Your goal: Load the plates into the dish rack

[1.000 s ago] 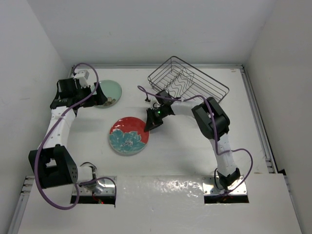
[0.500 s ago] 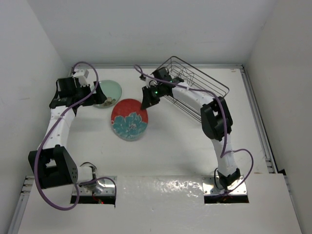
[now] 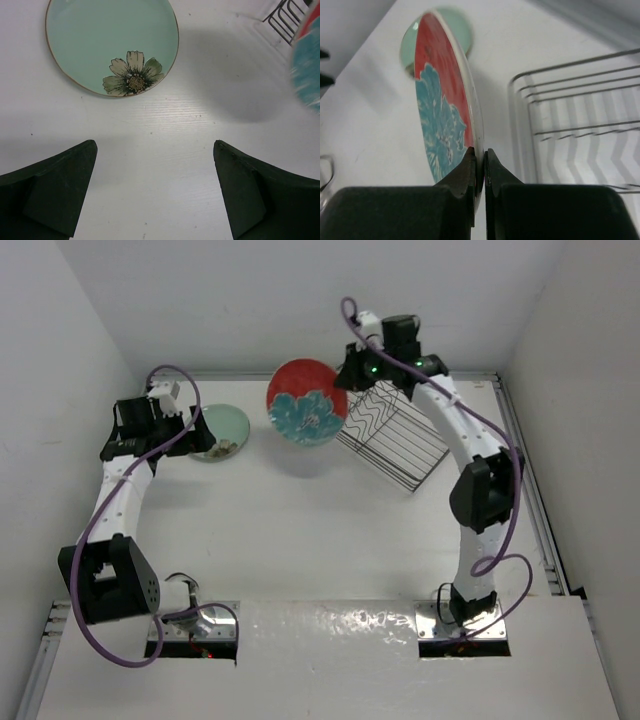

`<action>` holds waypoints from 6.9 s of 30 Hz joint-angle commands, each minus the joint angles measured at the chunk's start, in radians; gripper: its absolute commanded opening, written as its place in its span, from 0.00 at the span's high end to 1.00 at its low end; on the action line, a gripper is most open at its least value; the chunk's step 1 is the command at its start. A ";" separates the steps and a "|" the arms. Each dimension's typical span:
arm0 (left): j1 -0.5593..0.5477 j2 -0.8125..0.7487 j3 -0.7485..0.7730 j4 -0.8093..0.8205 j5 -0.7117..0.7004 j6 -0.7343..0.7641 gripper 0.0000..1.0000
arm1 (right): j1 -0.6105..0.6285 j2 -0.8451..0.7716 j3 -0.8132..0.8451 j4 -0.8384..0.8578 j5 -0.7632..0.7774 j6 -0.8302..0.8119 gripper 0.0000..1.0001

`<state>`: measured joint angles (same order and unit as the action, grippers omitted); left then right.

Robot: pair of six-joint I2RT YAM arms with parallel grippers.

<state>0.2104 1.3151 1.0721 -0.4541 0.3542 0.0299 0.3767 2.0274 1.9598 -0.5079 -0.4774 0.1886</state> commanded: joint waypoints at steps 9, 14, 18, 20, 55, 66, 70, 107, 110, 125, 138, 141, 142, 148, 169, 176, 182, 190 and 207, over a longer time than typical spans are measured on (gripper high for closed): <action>0.018 0.035 0.032 0.022 0.000 0.018 0.02 | -0.242 -0.073 0.165 0.325 0.258 -0.280 1.00; 0.020 0.061 0.046 0.017 0.002 0.022 0.02 | -0.282 -0.041 0.171 0.374 0.273 -0.405 1.00; 0.020 0.081 0.065 0.009 0.003 0.025 0.02 | -0.288 -0.010 0.172 0.387 0.206 -0.452 1.00; 0.020 0.084 0.074 0.006 0.000 0.030 0.02 | -0.288 -0.009 0.154 0.390 0.175 -0.457 1.00; 0.024 0.431 0.428 -0.126 0.017 0.042 0.13 | -0.179 -0.042 -0.451 0.755 0.249 -0.647 1.00; 0.049 0.493 0.417 -0.107 0.020 0.042 0.12 | -0.147 -0.050 -0.519 0.904 0.368 -0.555 0.80; 0.096 0.605 0.465 -0.124 0.037 0.008 0.12 | -0.150 -0.053 -0.472 0.892 0.382 -0.459 0.48; 0.080 0.753 0.772 -0.317 0.424 0.416 1.00 | -0.007 -0.245 -0.431 0.502 -0.001 -0.224 0.27; 0.015 0.666 0.755 -0.402 0.382 0.560 1.00 | 0.033 -0.153 -0.329 0.416 -0.067 -0.199 0.29; -0.200 0.469 0.727 -0.718 0.459 0.975 1.00 | 0.180 0.062 -0.239 0.502 -0.161 -0.199 0.19; -0.230 0.464 0.809 -0.753 0.595 0.955 1.00 | 0.189 0.096 -0.276 0.568 -0.223 -0.104 0.69; -0.230 0.463 0.812 -0.747 0.600 0.943 1.00 | 0.189 0.085 -0.274 0.611 -0.248 -0.058 1.00; -0.230 0.463 0.813 -0.739 0.604 0.929 1.00 | 0.188 0.077 -0.282 0.620 -0.251 -0.039 1.00; -0.229 0.464 0.812 -0.558 0.482 0.691 0.77 | 0.160 0.004 -0.285 0.681 -0.205 0.040 1.00; -0.210 0.418 0.832 -0.230 -0.067 0.148 0.00 | -0.073 -0.157 -0.068 0.405 0.307 -0.434 1.00; -0.210 0.414 0.752 -0.221 -0.064 0.148 0.00 | -0.119 -0.138 -0.085 0.431 0.365 -0.627 1.00; -0.210 0.408 0.730 -0.221 -0.073 0.159 0.00 | -0.142 -0.093 -0.084 0.401 0.350 -0.609 1.00; -0.210 0.408 0.724 -0.218 -0.067 0.165 0.00 | -0.142 -0.065 -0.134 0.422 0.333 -0.588 1.00; -0.210 0.414 0.718 -0.207 -0.069 0.177 0.00 | -0.133 -0.010 -0.220 0.471 0.247 -0.512 1.00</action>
<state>-0.0048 1.7622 1.7874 -0.6987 0.2886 0.2020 0.2306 2.0190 1.7241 -0.1741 -0.1501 -0.3447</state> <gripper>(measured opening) 0.998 0.035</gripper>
